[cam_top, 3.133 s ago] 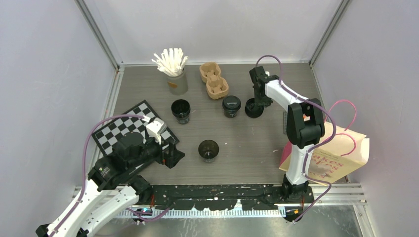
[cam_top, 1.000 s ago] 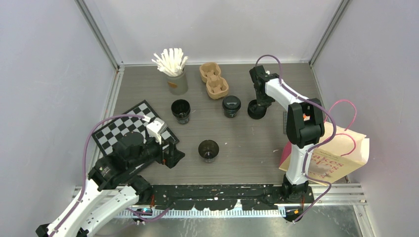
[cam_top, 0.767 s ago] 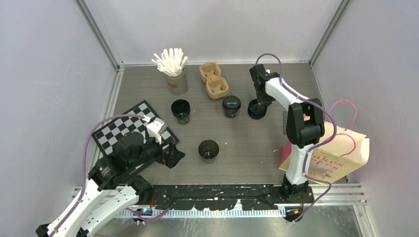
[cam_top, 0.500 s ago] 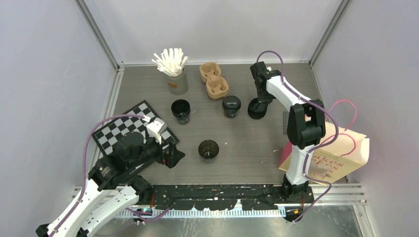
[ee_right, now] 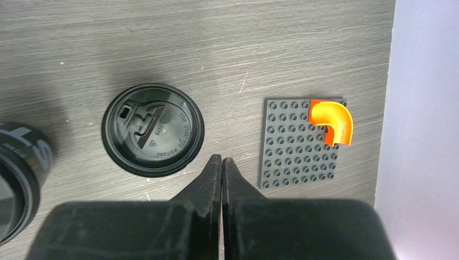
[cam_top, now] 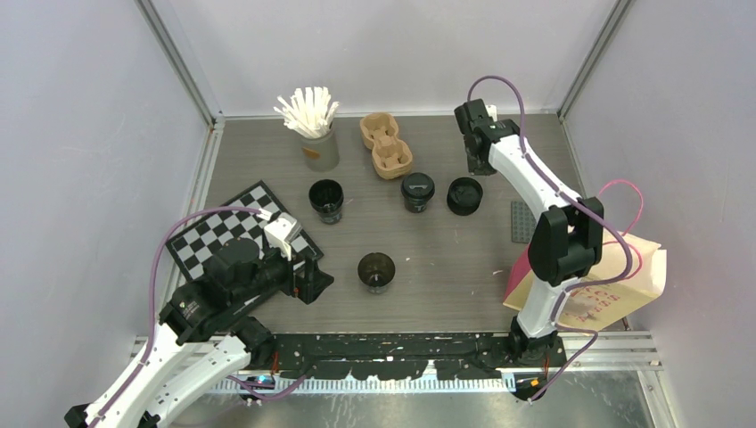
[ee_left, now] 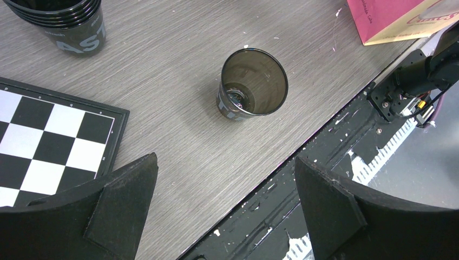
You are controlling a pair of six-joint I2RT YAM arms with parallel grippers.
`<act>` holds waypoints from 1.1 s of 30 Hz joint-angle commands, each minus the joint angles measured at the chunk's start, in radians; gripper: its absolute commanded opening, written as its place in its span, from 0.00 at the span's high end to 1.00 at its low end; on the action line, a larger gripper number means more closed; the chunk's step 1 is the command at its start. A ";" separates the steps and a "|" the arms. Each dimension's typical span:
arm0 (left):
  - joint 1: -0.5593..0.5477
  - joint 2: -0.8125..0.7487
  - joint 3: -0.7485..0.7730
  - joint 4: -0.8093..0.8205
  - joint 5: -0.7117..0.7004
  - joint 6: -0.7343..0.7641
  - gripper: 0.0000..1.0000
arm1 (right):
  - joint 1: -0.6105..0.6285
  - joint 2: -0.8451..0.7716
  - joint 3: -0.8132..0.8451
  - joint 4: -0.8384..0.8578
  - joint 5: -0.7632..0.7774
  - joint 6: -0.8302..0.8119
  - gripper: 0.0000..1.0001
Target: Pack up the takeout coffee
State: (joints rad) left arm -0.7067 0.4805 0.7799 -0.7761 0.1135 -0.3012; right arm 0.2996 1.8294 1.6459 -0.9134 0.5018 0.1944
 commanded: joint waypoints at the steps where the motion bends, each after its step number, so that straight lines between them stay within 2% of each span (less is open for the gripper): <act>1: -0.002 -0.006 -0.001 0.026 -0.005 0.019 0.00 | 0.007 -0.070 -0.007 0.038 -0.029 0.026 0.92; 6: -0.002 -0.008 -0.002 0.028 0.000 0.017 0.00 | 0.001 -0.060 -0.061 0.118 -0.090 -0.019 0.59; 9: -0.002 -0.008 -0.002 0.030 0.002 0.017 0.00 | -0.004 -0.029 -0.060 0.126 -0.125 -0.058 0.52; 16: -0.002 -0.008 -0.003 0.031 0.008 0.019 0.00 | -0.047 0.022 -0.070 0.127 -0.136 -0.088 0.53; 27: -0.002 -0.003 -0.004 0.032 0.012 0.020 0.00 | -0.085 0.080 -0.059 0.137 -0.211 -0.107 0.49; 33: -0.002 -0.001 -0.004 0.033 0.012 0.020 0.00 | -0.102 0.110 -0.046 0.133 -0.225 -0.104 0.54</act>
State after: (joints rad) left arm -0.7067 0.4801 0.7792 -0.7761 0.1146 -0.3012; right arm 0.2111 1.9316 1.5707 -0.7986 0.2989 0.1028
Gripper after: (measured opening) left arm 0.996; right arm 0.478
